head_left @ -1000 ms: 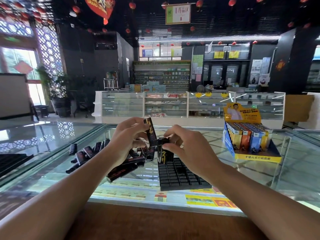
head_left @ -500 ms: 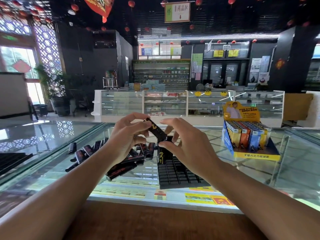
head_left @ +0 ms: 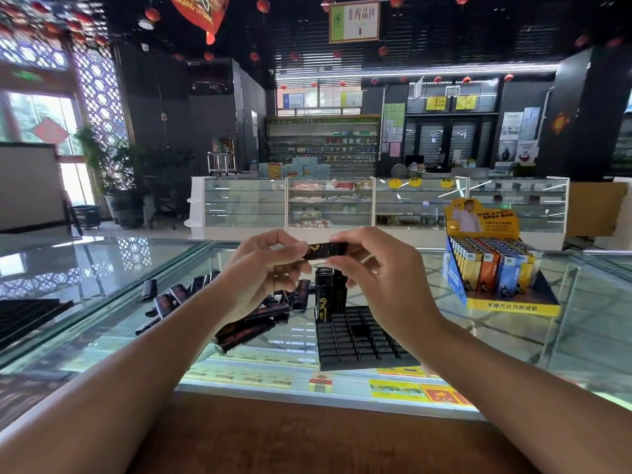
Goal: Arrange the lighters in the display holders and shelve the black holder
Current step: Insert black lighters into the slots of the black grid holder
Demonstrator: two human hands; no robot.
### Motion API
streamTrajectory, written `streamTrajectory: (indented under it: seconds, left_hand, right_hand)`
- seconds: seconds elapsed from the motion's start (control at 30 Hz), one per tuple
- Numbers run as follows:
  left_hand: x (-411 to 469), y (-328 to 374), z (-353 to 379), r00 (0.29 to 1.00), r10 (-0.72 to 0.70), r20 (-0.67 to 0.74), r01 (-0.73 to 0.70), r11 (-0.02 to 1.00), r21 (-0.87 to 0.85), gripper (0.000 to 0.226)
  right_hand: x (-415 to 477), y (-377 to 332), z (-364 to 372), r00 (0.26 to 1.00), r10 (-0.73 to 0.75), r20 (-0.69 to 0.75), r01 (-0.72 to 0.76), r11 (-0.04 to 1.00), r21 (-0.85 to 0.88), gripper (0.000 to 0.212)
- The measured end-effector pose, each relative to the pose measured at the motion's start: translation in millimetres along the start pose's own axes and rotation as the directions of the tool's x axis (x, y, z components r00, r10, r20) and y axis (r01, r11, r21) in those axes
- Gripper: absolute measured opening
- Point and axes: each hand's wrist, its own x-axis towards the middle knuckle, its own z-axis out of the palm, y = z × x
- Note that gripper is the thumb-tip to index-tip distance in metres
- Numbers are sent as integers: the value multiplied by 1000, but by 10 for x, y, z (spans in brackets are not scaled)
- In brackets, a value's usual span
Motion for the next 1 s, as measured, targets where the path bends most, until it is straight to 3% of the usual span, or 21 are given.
streamTrajectory:
  seconds: [0.1,0.17,0.2,0.23,0.3,0.37,0.43,0.53,0.7,0.83,0.93,1.0]
  left_hand:
    - [21,33,-48,997,-76,31,72,990,121,30]
    - [71,22,-138,994,-45,-101,75,947,313,23]
    - [96,-4,-211,983,43,-181,58,853,519,13]
    - [126,-48,-298,965,140,-220,65,687,724,5]
    - [143,-144,-446,954,172,-246,163,390,906,11]
    - [132,-200,-508,961,58,-270,245,270,931,33]
    - [115,-221,-475,980,-41,-193,197,185,963,46]
    - [87,-238,-382,992,-73,-99,105,81,991,53]
    - [52,-223,-292,964,-259,-59,83,84,993,67]
    - [-12,-114,-242,949,-306,-81,73,-37,997,102]
    - [-107,144,-189,949,-288,-132,106,-102,989,97]
    - [-196,275,-175,921,-352,-169,121,-153,981,88]
  right_hand:
    - [41,-44,-37,998,-46,-39,46,999,1,24]
    - [66,-33,-90,997,-71,4,71,996,-56,27]
    - [75,-14,-113,996,-67,58,73,993,-98,29]
    - [81,12,-134,991,-50,125,68,986,-150,31]
    - [82,71,-169,968,18,252,45,969,-242,36]
    - [66,109,-184,948,68,312,25,958,-284,42]
    - [42,115,-164,942,67,329,39,952,-305,45]
    - [12,85,-77,941,39,336,87,933,-350,33]
    - [-21,10,10,938,-15,348,184,870,-458,24]
    - [-26,-3,15,951,-58,303,219,816,-535,27]
    - [-9,0,-15,974,18,224,103,851,-515,32]
    - [-2,25,-38,977,60,203,53,859,-510,32]
